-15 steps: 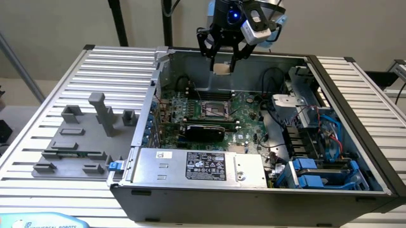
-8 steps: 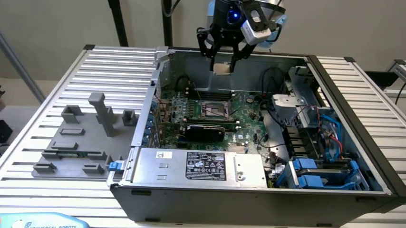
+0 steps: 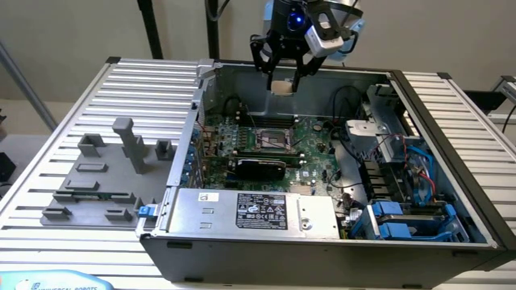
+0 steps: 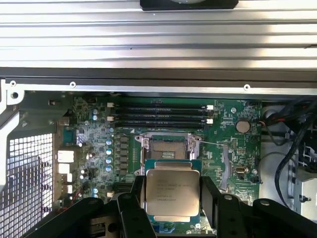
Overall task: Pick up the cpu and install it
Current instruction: 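Place the cpu into insertion slot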
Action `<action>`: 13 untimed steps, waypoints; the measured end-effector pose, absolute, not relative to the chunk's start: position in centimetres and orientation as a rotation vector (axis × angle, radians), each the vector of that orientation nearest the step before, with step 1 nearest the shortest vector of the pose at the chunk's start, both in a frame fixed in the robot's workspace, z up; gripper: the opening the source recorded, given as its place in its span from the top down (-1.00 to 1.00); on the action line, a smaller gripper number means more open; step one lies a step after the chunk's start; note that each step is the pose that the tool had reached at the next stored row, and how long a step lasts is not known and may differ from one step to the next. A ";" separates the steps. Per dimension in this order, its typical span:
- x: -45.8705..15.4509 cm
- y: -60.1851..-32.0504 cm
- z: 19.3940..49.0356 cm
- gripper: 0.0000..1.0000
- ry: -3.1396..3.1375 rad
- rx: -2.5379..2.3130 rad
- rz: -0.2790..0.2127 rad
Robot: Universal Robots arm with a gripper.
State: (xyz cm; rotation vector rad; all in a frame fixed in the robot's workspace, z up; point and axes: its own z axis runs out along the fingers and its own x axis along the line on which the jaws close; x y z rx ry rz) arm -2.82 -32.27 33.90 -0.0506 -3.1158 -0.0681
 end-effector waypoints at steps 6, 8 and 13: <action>-2.8 -32.3 33.8 -0.09 -3.111 -0.220 -0.070; -2.8 -32.3 33.7 -0.09 -3.107 -0.276 -0.071; -2.8 -32.3 33.6 -0.09 -3.093 -0.418 -0.072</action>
